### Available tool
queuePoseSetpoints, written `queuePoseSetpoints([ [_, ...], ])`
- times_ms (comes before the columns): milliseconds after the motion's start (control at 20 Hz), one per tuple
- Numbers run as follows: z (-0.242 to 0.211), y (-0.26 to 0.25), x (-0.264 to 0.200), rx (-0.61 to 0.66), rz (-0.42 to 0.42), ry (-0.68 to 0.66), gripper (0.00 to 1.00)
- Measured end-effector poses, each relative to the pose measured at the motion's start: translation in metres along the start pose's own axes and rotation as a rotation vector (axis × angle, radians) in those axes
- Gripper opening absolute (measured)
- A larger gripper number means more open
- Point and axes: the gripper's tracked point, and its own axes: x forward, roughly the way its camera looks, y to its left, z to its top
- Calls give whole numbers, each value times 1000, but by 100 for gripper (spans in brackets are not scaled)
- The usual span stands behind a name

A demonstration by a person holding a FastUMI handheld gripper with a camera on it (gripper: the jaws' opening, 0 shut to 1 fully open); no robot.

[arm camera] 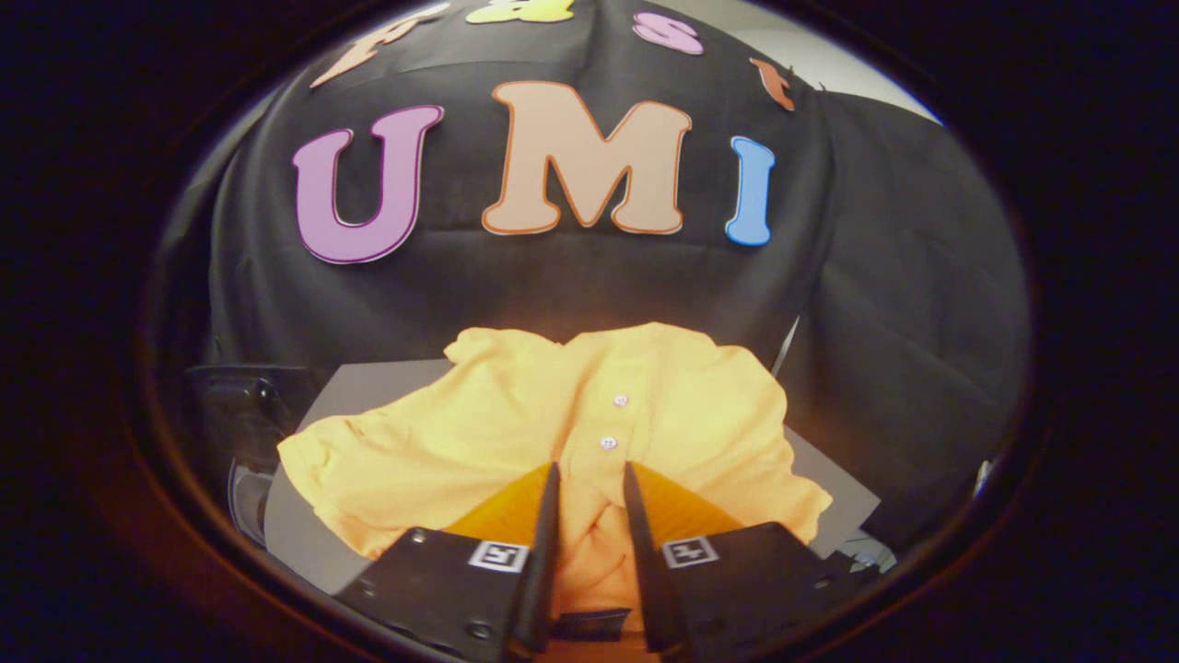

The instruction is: Put the clothes into the washing machine and then close the washing machine lid.

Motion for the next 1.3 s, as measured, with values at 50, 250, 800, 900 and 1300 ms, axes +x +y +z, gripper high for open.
queuePoseSetpoints([
  [50, 1, 1, -2, -17, -22, -15, 33],
  [250, 5, 27, -12, -30, 41, -76, 11],
  [800, 64, 135, -62, 115, 283, -166, 6],
  [900, 76, 164, -74, 119, 336, -182, 6],
  [1300, 89, 285, -102, 65, 533, -181, 6],
])
